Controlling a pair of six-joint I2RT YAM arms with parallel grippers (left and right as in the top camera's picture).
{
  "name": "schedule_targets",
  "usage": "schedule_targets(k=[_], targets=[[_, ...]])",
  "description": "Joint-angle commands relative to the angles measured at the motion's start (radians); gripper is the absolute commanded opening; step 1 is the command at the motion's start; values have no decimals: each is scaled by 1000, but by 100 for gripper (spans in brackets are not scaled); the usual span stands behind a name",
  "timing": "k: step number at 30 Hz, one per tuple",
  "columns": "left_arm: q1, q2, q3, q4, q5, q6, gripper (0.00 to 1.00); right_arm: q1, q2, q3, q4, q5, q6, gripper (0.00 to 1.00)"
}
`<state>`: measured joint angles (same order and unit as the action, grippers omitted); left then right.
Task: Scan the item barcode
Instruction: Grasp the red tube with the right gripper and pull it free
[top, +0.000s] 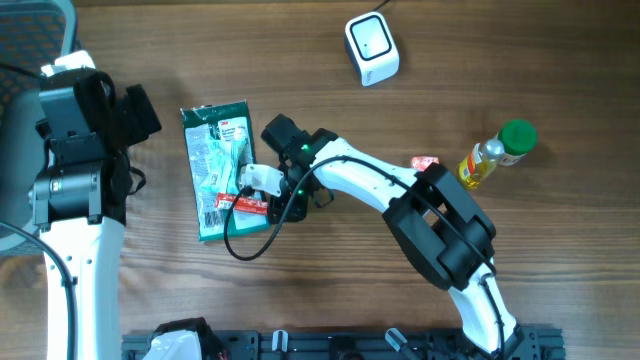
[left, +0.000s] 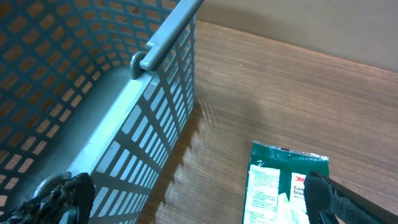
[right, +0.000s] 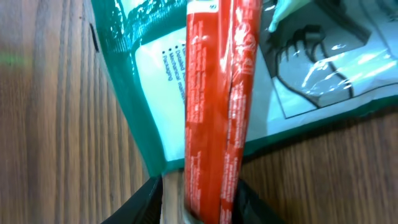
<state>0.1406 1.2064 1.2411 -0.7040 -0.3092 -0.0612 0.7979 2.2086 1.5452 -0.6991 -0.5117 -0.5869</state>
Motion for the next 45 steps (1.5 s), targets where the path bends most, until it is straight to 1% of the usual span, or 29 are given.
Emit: schedule_targets(k=[1, 4, 6, 8, 12, 20, 23, 26, 28, 29, 31, 32, 35, 38, 45], targets=[[6, 1, 4, 3, 5, 2, 100, 1, 16, -3, 8, 41, 14, 33], [6, 1, 4, 3, 5, 2, 100, -5, 15, -3, 8, 41, 15, 29], [6, 1, 4, 3, 5, 2, 100, -17, 15, -1, 11, 40, 44, 29], [6, 1, 4, 3, 5, 2, 100, -34, 15, -1, 13, -4, 47, 31], [6, 1, 4, 3, 5, 2, 100, -67, 15, -1, 5, -139, 37, 41], [6, 1, 4, 3, 5, 2, 100, -116, 15, -1, -38, -178, 40, 42], [6, 1, 4, 3, 5, 2, 100, -111, 15, -1, -38, -178, 37, 48], [6, 1, 4, 3, 5, 2, 100, -100, 18, -1, -33, -178, 37, 47], [6, 1, 4, 3, 5, 2, 100, -96, 29, -1, -26, -178, 36, 46], [6, 1, 4, 3, 5, 2, 100, -96, 37, -1, -23, -177, 36, 41], [6, 1, 4, 3, 5, 2, 100, -97, 43, -1, -26, -177, 37, 25], [6, 1, 4, 3, 5, 2, 100, -99, 43, -1, -28, -177, 37, 20], [6, 1, 4, 3, 5, 2, 100, -102, 44, -1, -37, -179, 37, 20], [6, 1, 4, 3, 5, 2, 100, -100, 44, -12, -34, -182, 37, 22], [6, 1, 4, 3, 5, 2, 100, -101, 44, -29, -23, -185, 38, 15]])
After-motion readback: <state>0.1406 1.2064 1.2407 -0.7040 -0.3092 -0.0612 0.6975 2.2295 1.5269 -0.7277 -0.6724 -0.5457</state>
